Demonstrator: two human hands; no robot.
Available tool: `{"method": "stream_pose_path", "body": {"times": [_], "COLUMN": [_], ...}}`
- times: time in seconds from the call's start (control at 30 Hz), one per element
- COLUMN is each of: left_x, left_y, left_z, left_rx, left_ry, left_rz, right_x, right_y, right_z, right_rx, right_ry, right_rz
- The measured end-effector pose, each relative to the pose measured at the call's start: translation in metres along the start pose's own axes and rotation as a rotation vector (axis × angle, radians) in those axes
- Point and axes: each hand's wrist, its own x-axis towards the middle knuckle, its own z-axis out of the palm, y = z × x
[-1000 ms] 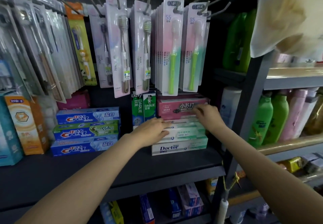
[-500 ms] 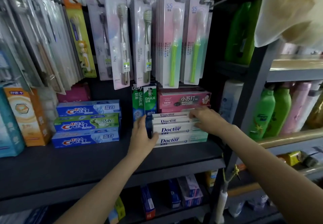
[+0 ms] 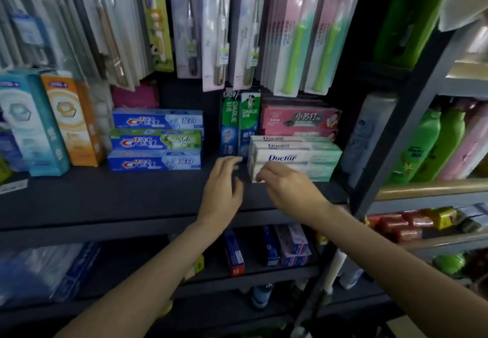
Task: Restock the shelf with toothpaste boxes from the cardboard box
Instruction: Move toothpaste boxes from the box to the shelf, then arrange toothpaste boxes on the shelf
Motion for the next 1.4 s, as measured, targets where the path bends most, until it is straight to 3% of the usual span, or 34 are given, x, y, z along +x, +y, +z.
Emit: {"method": "stream_pose_path", "body": {"times": [0.07,0.17,0.23,0.43,0.53,0.6,0.67,0.77,0.93,1.03,1.13,1.27,1.4], "left_x": [-0.046,-0.115,-0.166,-0.330,-0.407,-0.447,-0.481,-0.507,-0.524,-0.536,-0.535,-0.481,-0.391], "left_y": [-0.012,-0.042,-0.074,-0.161,-0.202,-0.226,-0.255,-0.298,-0.353,-0.363,-0.349,-0.304,-0.252], "left_z": [-0.017,-0.047,-0.065,-0.085,-0.081,-0.075,-0.066,-0.044,-0.003,0.016,0.022,-0.006,-0.079], "left_rx": [0.031,0.148,0.267,0.437,0.424,0.423,0.439,0.439,0.372,0.330,0.202,-0.052,-0.272], "left_ry": [-0.038,-0.119,-0.254,-0.618,-0.849,-0.911,-0.946,-0.965,-0.862,-0.818,-0.717,-0.500,-0.540], "left_rz": [0.084,-0.019,-0.109,-0.454,-0.649,-0.764,-0.832,-0.882,-0.881,-0.896,-1.009,-1.219,-1.293], "right_x": [-0.002,-0.013,-0.029,-0.119,-0.177,-0.220,-0.255,-0.282,-0.273,-0.274,-0.250,-0.214,-0.154], "right_y": [-0.045,-0.099,-0.131,-0.214,-0.243,-0.260,-0.275,-0.291,-0.297,-0.295,-0.300,-0.311,-0.327], "right_z": [0.024,0.063,0.097,0.232,0.304,0.358,0.408,0.481,0.559,0.588,0.549,0.460,0.346], "right_rx": [0.031,0.175,0.263,0.367,0.386,0.383,0.335,0.144,-0.132,-0.215,-0.213,0.027,0.174], "right_ry": [-0.034,-0.097,-0.214,-1.050,-1.328,-1.462,-1.477,-1.273,-0.969,-1.004,-1.083,-1.125,-1.093], "right_rz": [-0.197,-0.301,-0.297,-0.103,0.000,0.071,0.153,0.164,0.087,0.087,0.141,-0.027,-0.095]}}
